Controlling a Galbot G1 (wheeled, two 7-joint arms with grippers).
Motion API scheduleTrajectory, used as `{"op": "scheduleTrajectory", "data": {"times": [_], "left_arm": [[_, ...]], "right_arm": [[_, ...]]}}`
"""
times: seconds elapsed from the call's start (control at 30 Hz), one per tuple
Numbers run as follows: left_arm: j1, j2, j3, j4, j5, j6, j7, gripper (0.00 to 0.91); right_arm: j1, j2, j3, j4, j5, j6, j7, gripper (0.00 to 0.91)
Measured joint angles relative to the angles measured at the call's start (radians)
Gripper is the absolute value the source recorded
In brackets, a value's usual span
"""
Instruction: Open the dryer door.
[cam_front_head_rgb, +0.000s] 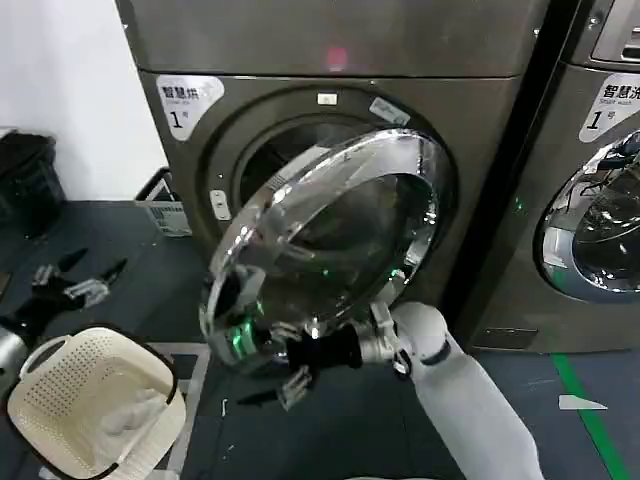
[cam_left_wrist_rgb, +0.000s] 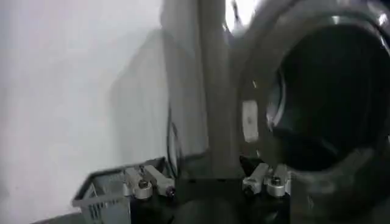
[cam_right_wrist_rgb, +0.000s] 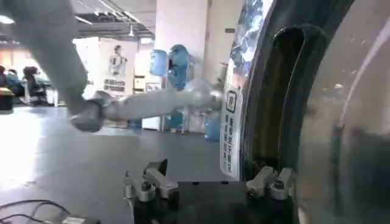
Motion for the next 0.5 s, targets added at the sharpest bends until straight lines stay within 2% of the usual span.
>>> {"op": "scheduleTrajectory", "data": {"times": [0.33, 0.5], "left_arm": [[-0.086, 0.022, 0.193, 0.036, -0.042, -0.119, 0.113, 0.907], [-0.125, 0.004, 0.27, 0.037, -0.043, -0.143, 0.136, 0.907]], "right_arm": [[-0.098, -0.042, 0.078, 0.084, 0.043, 0.013, -0.058, 0.907], [-0.149, -0.053, 0.124, 0.125, 0.059, 0.006, -0.059, 0.907]]}}
